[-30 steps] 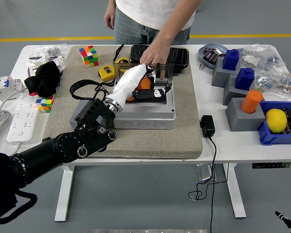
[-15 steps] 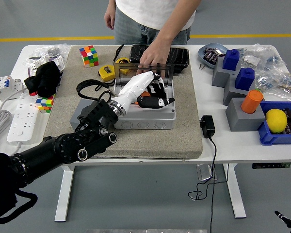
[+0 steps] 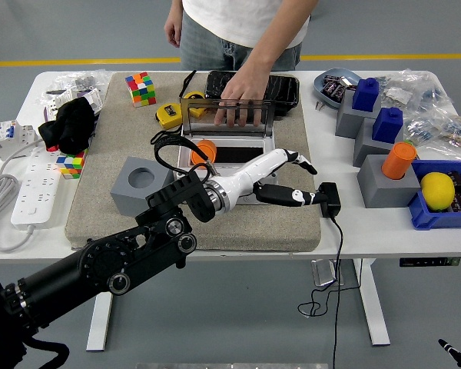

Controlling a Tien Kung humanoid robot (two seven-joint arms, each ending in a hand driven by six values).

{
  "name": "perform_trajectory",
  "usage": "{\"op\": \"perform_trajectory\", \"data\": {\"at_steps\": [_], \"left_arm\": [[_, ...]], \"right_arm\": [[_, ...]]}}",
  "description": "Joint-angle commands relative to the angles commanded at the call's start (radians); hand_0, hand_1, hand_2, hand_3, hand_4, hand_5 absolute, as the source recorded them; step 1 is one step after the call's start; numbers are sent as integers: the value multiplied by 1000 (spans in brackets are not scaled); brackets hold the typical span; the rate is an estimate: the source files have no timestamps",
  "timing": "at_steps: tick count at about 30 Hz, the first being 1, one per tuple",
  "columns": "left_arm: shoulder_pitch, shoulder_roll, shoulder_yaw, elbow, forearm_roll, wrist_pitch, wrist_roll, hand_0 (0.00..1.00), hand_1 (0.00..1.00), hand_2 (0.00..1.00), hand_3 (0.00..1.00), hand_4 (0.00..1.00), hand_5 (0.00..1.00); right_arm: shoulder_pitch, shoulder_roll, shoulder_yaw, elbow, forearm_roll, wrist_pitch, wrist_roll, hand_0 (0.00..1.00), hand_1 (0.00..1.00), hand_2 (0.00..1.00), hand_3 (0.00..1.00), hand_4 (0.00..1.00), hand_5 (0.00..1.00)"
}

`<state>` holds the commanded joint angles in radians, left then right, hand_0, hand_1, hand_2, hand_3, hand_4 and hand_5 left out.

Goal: Fetch the battery,place it into the box,close the lid of the box

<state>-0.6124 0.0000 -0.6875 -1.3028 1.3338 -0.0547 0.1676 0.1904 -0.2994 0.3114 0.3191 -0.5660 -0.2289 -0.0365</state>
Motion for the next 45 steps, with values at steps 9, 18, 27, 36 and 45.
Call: {"op": "perform_trajectory", "data": {"at_steps": [9, 18, 27, 36, 45], "left_arm": [[192, 46, -322, -201, -369, -259, -101, 753, 736, 701, 671, 998, 756], [312, 144, -550, -188, -324, 110, -185, 878, 928, 887, 837, 998, 741], [432, 134, -752, -159, 53, 296, -189, 931, 969, 940, 883, 998, 799], [491, 130, -835, -168, 382, 353, -243, 857, 894, 885, 860, 998, 812], [502, 120, -845, -173, 388, 349, -250, 858, 896, 883, 849, 998, 817]], "right_arm": [[-30, 9, 59, -9, -17, 1, 0, 847, 814, 793, 816, 998, 998], [-36, 15, 90, -9, -30, 0, 1, 847, 814, 790, 816, 998, 998], [-48, 16, 115, -13, -38, -1, 1, 847, 812, 789, 815, 998, 998], [-57, 23, 153, -15, -56, 0, 1, 842, 810, 787, 815, 998, 998], [-52, 25, 172, -16, -64, 0, 3, 844, 809, 787, 815, 998, 998]]}}
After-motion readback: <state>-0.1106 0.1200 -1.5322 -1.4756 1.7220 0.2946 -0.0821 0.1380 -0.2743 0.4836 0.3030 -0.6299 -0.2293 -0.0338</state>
